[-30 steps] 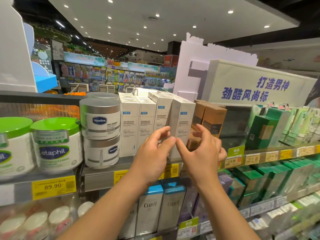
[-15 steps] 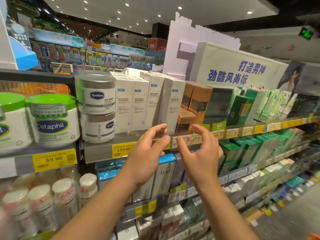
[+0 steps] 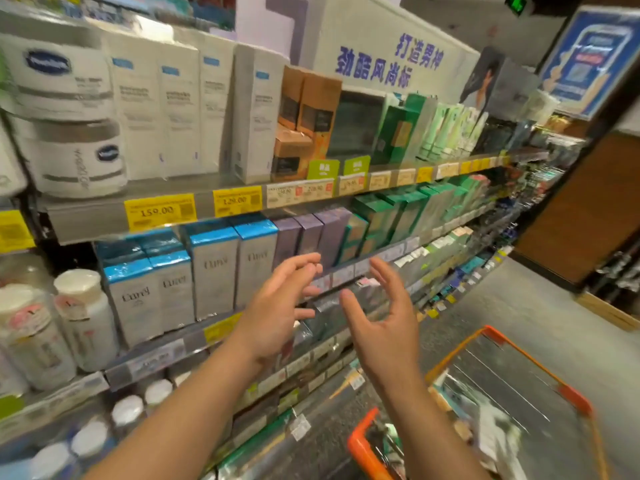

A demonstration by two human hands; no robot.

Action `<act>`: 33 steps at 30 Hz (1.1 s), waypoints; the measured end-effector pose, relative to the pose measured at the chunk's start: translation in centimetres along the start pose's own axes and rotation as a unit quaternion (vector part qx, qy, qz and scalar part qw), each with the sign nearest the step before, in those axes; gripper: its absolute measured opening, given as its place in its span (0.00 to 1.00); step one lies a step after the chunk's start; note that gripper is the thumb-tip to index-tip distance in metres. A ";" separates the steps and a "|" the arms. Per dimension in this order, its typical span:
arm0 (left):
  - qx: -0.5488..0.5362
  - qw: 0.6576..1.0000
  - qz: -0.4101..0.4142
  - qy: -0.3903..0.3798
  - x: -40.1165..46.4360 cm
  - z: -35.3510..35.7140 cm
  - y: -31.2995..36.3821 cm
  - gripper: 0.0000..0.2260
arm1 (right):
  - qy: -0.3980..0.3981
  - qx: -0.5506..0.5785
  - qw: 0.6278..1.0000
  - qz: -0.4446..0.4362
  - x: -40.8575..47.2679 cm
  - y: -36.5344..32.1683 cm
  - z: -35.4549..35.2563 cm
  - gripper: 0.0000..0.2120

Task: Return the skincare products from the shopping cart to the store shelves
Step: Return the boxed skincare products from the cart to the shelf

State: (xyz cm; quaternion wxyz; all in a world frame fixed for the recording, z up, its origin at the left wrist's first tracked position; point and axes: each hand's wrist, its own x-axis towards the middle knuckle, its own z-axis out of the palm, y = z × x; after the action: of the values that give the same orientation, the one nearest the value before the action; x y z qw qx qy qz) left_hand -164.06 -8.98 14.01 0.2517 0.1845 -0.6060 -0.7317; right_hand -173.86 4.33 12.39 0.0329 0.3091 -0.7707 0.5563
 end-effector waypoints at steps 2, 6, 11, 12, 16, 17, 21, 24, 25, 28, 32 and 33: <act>-0.004 1.000 -0.011 -0.014 -0.7 1.6 -0.6 0.20 | 0.003 -0.003 1.000 0.010 -1.3 0.6 -1.9 0.25; 0.002 0.999 -0.021 -0.035 -1.6 5.2 -1.6 0.21 | 0.026 -0.014 0.999 0.039 -3.0 1.5 -5.8 0.24; -0.009 0.997 -0.047 -0.065 -2.3 10.7 -3.8 0.11 | 0.047 -0.024 0.997 0.062 -5.4 3.5 -11.2 0.26; -0.005 0.996 -0.049 -0.075 -2.5 12.0 -4.3 0.11 | 0.052 -0.032 0.996 0.071 -5.9 4.0 -12.5 0.26; -0.006 0.992 -0.059 -0.115 -4.3 17.2 -6.1 0.11 | 0.082 -0.032 0.991 0.103 -8.2 6.3 -17.4 0.28; -0.009 0.990 -0.068 -0.122 -4.9 18.4 -6.5 0.15 | 0.090 -0.030 0.989 0.110 -9.0 7.0 -18.6 0.28; 0.012 0.985 -0.074 -0.157 -7.5 22.8 -8.1 0.24 | 0.103 -0.033 0.984 0.145 -12.0 9.9 -22.7 0.28; 0.025 0.981 -0.085 -0.171 -9.1 25.4 -9.3 0.29 | 0.115 -0.018 0.978 0.174 -14.3 12.0 -25.3 0.28; 0.028 0.980 -0.092 -0.173 -9.5 26.1 -9.8 0.31 | 0.120 -0.019 0.976 0.181 -15.0 12.9 -26.2 0.27; 0.038 0.976 -0.120 -0.176 -10.5 28.4 -11.0 0.30 | 0.134 -0.012 0.967 0.216 -16.5 15.0 -28.2 0.24; 0.063 0.972 -0.152 -0.167 -10.8 30.5 -12.5 0.14 | 0.159 0.002 0.957 0.243 -18.0 17.3 -29.8 0.23; 0.067 0.971 -0.160 -0.166 -10.7 30.9 -12.8 0.15 | 0.165 0.007 0.954 0.250 -18.2 17.7 -30.1 0.23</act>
State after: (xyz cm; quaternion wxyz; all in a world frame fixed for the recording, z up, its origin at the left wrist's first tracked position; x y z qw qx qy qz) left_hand -175.07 23.62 7.19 0.0144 0.1714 -0.6499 -0.7403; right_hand -177.10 42.10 1.81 0.0175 0.0103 -0.8031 0.5954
